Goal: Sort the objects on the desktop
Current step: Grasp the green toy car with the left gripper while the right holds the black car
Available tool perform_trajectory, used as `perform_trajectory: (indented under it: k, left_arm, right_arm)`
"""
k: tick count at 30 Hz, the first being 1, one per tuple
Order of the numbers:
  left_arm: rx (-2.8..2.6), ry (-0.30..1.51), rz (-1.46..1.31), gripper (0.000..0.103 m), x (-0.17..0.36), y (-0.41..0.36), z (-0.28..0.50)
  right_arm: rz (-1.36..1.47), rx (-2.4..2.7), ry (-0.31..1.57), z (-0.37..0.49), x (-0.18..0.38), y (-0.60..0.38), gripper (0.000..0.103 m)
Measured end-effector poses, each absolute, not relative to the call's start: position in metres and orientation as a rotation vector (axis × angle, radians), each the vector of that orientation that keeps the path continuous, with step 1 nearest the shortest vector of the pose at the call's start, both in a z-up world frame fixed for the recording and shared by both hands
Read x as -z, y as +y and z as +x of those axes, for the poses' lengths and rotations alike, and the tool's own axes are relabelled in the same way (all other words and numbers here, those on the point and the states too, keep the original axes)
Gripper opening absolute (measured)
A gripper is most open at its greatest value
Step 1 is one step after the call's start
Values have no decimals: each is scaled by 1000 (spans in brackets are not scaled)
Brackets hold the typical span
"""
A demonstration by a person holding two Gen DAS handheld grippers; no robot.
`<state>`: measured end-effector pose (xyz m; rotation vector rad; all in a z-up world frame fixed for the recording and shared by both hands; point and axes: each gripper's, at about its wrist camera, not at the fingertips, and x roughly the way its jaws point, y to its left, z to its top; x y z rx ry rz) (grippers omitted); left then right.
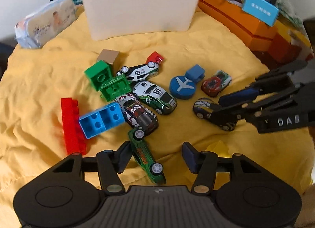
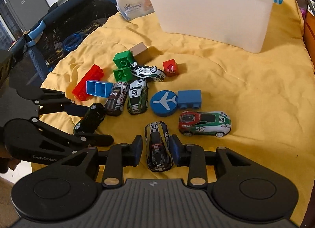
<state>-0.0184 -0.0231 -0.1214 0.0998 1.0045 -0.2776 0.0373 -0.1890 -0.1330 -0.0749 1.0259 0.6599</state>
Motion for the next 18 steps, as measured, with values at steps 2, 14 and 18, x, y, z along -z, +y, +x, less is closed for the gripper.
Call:
perform_trajectory:
  k: [2, 14, 18]
  left_arm:
    - [258, 992, 142, 43, 121, -24, -24]
    - [228, 952, 537, 21, 119, -19, -30]
    - [272, 932, 497, 40, 115, -30, -36]
  right_arm:
    - [-78, -652, 1023, 37, 132, -190, 35]
    - [-60, -646, 998, 36, 128, -193, 38]
    - [-60, -642, 1000, 38, 128, -193, 40]
